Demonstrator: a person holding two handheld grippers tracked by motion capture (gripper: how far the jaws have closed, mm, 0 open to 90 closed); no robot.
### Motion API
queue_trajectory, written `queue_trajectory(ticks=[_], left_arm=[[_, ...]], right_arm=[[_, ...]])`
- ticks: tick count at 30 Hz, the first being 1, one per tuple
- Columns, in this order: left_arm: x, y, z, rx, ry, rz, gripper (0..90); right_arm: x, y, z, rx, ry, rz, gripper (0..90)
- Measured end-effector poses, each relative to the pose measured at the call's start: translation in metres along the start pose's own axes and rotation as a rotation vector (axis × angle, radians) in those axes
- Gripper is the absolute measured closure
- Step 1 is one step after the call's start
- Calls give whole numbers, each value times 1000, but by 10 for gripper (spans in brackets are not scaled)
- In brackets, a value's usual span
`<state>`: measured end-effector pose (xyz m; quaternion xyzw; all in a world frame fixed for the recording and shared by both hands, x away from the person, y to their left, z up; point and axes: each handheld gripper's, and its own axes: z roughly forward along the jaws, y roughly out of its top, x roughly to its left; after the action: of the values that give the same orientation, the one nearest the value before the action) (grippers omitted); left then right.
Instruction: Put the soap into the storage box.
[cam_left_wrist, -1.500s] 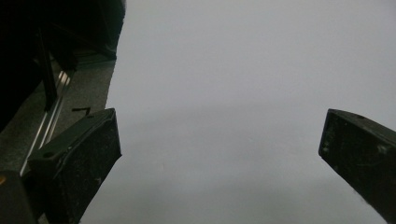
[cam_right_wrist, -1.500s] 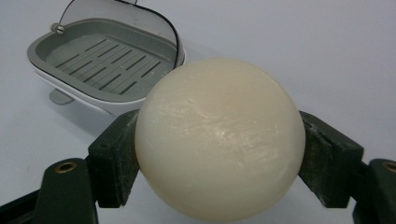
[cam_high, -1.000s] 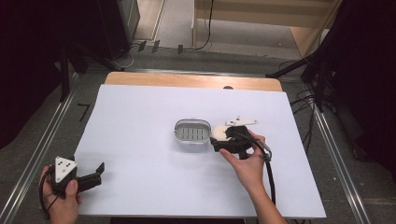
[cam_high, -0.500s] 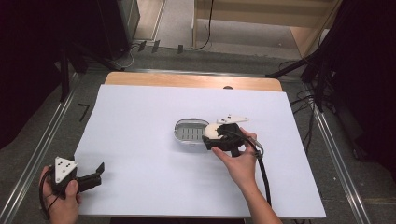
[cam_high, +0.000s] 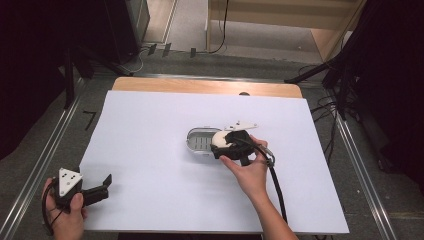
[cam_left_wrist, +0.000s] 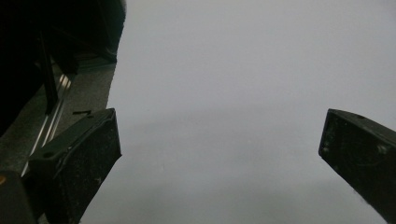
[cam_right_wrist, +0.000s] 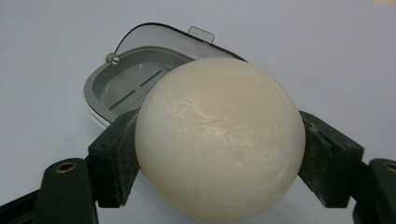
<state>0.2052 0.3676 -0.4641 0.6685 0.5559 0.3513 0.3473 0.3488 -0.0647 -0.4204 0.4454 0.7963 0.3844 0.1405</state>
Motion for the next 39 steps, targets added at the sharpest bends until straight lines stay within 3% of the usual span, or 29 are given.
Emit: queue_trajectory(ticks=[26, 39], left_arm=[[0, 0, 0, 4, 0, 4, 0], [0, 0, 0, 3, -1, 7, 0]], right_arm=[[18, 18, 26, 12, 19, -1, 242], [16, 19, 39, 36, 10, 39, 241]])
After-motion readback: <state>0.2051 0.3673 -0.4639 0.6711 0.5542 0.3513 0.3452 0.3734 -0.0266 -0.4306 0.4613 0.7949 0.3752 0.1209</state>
